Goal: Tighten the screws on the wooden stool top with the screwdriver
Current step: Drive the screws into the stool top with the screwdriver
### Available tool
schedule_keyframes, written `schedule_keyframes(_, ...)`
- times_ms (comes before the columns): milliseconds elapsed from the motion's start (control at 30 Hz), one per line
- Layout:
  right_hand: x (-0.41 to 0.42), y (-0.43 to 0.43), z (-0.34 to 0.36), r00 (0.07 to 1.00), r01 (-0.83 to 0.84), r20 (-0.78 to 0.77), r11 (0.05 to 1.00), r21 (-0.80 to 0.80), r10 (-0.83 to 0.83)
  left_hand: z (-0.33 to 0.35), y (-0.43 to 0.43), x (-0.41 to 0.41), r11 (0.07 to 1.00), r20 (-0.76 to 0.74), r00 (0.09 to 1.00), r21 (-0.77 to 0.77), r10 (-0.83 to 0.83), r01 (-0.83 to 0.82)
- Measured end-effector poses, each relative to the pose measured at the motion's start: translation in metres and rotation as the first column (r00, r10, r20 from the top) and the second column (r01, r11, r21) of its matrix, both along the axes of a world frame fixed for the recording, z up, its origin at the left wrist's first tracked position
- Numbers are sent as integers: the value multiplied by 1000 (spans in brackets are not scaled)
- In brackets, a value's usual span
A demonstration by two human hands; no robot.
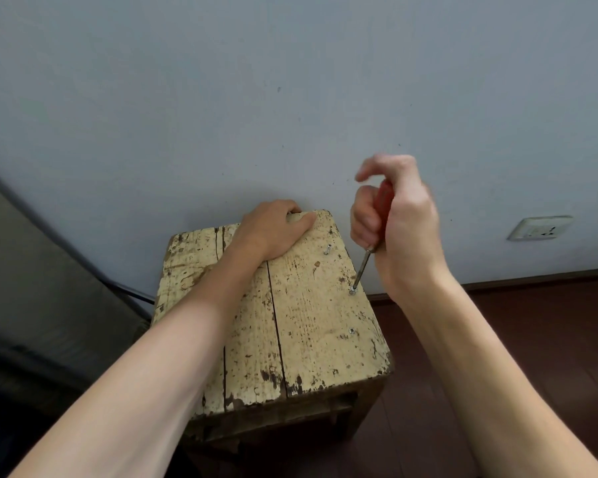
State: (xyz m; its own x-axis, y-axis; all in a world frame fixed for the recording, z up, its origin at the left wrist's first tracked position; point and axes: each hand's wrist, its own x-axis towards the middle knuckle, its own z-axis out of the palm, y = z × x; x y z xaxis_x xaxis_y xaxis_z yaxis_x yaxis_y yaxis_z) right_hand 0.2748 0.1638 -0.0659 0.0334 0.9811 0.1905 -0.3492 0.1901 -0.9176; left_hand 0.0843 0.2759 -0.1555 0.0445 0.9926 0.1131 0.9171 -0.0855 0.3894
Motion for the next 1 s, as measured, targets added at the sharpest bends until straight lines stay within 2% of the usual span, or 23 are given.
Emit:
schedule_keyframes(67, 7, 6, 1, 981, -183, 85, 980, 72, 177, 2, -1, 0, 1000, -1, 1000, -9, -3, 3)
schedule_keyframes(167, 16, 9, 1, 885, -466, 63, 880, 93, 462, 3, -1, 0, 999, -18, 1000, -30, -24, 23)
schedule_keyframes(233, 17, 7, 0, 864, -503, 79, 861, 80, 498, 3, -1, 1, 999, -16, 1000, -28, -18, 17)
schedule_keyframes(367, 11, 5, 0, 923, -384, 8, 921, 62, 385, 1, 1, 0, 1000, -21, 1000, -22, -10, 10)
schedule_keyframes(467, -1, -2, 0, 995, -60, -77, 998, 13, 61, 0, 1, 0, 1000, -11, 1000, -24, -4, 3)
schedule_keyframes(533, -9, -6, -2, 978, 165, -127, 986, -20, -166, -1, 1, 0, 1000, -6, 1000, -30, -1, 1)
schedule_keyframes(633, -12, -8, -4, 962, 238, -130, 970, -41, -242, -1, 0, -1, 1000, -6, 1000, -29, 4, -4)
schedule_keyframes(700, -7, -4, -1, 985, 165, -46, 986, -33, -167, -1, 1, 0, 1000, -8, 1000, -22, 2, -2)
schedule_keyframes(767, 1, 3, 3, 995, 31, 99, 999, 20, -33, 0, 0, 0, 1000, -13, 1000, -11, -1, 1)
schedule_keyframes(833, 12, 9, 4, 975, -195, 126, 978, 70, 185, 1, -1, 0, 1000, -23, 1000, -10, -12, 12)
schedule_keyframes(900, 22, 10, 4, 898, -436, 104, 896, 79, 428, 2, -2, 0, 999, -36, 999, -23, -29, 28)
schedule_keyframes(933, 25, 9, 4, 865, -496, 128, 866, 65, 486, 3, -3, 0, 999, -32, 999, -28, -29, 28)
schedule_keyframes(1000, 26, 8, 3, 865, -488, 162, 872, 44, 476, 3, -2, 1, 1000, -20, 1000, -21, -14, 14)
